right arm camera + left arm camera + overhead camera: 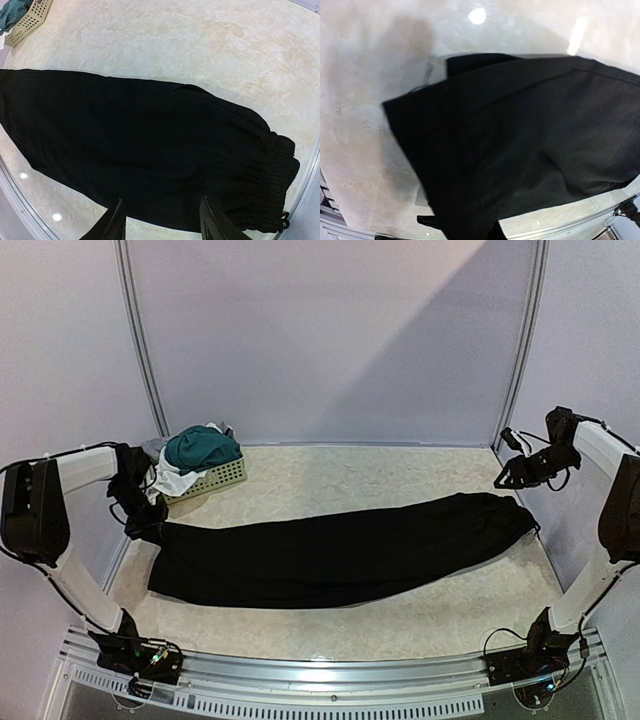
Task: Fold and stack the mixed laundry pile
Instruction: Pick up the rectangle-folded trousers from the corner of the board, then fold the rectangle-folded trousers at the center of the board.
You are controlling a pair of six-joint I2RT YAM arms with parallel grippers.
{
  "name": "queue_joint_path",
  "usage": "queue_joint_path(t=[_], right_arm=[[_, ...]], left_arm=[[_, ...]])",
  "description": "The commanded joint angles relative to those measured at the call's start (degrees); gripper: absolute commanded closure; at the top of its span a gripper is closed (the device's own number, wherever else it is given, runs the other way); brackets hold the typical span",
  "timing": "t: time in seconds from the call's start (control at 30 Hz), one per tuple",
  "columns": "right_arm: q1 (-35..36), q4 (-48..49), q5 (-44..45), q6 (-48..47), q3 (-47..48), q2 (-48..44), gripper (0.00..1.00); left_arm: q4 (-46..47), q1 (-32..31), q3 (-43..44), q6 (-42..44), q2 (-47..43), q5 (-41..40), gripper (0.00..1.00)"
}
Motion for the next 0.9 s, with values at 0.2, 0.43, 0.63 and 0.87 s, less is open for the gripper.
queue_joint_path(t=[0.2, 0.43, 0.63, 0.87], right_arm=[[1.94, 1.51, 0.45, 2.49, -0.94, -1.83, 0.50], [2.05, 1.63, 1.25, 2.64, -1.63, -2.47, 0.50], [2.11, 1.92, 1.30, 2.81, -1.61, -2.49, 0.50], [2.06, 2.48, 1.29, 2.99, -2.04, -2.21, 0.50]], left_arm=[[-6.85, -11.59, 9.69, -6.11, 0.11, 1.51, 1.00], [-9.24, -19.57, 18.47, -12.43, 3.06, 5.19, 1.00], [-10.06, -25.92, 25.73, -16.26, 6.90, 7.47, 1.00], [-7.75, -31.62, 34.75, -20.76, 12.69, 10.30, 1.00]])
